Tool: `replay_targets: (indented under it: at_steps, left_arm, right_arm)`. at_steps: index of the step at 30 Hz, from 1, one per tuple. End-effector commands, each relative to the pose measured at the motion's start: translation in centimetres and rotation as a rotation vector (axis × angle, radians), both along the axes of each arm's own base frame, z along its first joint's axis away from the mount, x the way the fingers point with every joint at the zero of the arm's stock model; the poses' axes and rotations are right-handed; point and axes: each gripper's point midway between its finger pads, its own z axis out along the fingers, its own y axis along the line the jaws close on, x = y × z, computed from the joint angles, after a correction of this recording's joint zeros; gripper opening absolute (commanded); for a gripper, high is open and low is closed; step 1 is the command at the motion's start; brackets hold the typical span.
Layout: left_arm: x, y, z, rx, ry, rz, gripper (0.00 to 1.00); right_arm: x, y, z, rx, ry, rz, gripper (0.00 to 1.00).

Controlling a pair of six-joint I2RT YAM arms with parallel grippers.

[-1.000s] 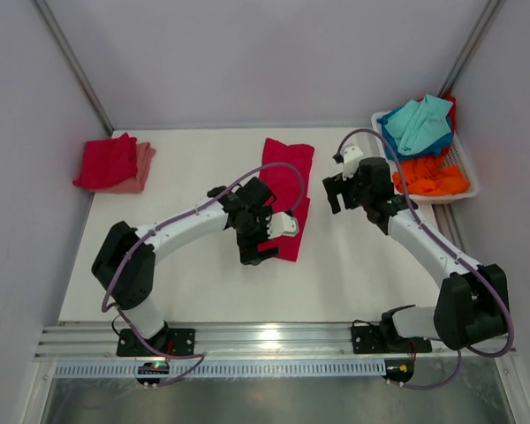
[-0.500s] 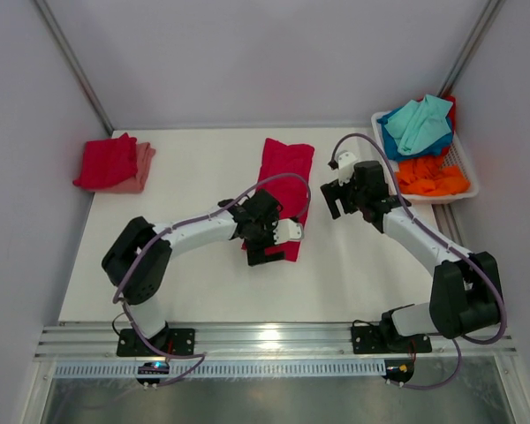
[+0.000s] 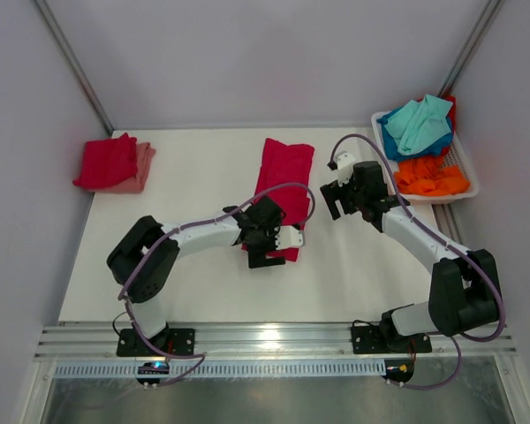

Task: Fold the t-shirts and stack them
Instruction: Grab one side of the 2/3 rectangular tshirt with left arm

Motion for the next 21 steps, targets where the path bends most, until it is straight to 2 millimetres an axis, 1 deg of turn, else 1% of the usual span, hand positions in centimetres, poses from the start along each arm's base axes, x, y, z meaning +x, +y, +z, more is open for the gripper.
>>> replay_targets:
  at_steps: [1, 5, 6, 12, 14, 15, 18, 19, 21]
  left_arm:
    - [1.2, -0.8, -0.4, -0.013, -0.056, -0.017, 0.99]
    - [2.0, -1.2, -1.0, -0.016, -0.079, -0.006, 0.99]
    - [2.1, -1.2, -1.3, -0.01, -0.076, 0.0, 0.99]
    - [2.4, -1.3, -1.7, -0.005, -0.077, 0.023, 0.99]
    - [2.4, -1.3, -1.6, -0.003, -0.075, 0.023, 0.95]
    - [2.2, -1.2, -1.7, 0.002, -0.063, 0.018, 0.89]
    - [2.0, -1.3, -1.6, 0.012, -0.039, 0.013, 0.79]
    - [1.6, -1.2, -1.8, 0.023, -0.016, 0.013, 0.71]
    - [1.6, -1.3, -1.9, 0.027, -0.003, 0.012, 0.63]
  right_arm:
    - [1.3, 0.2, 2.0, 0.01, -0.065, -0.001, 0.9]
    - [1.2, 0.3, 2.1, 0.013, -0.065, 0.003, 0.89]
    - [1.2, 0.3, 2.1, 0.014, -0.064, 0.002, 0.9]
    - [1.1, 0.5, 2.1, 0.022, -0.058, 0.012, 0.9]
    - [1.0, 0.6, 2.1, 0.024, -0.058, 0.016, 0.9]
    - [1.1, 0.6, 2.1, 0.022, -0.058, 0.018, 0.9]
    - [1.0, 0.6, 2.1, 0.021, -0.057, 0.02, 0.9]
    - [1.1, 0.6, 2.2, 0.021, -0.059, 0.02, 0.9]
    - [1.0, 0.6, 2.1, 0.021, -0.057, 0.02, 0.9]
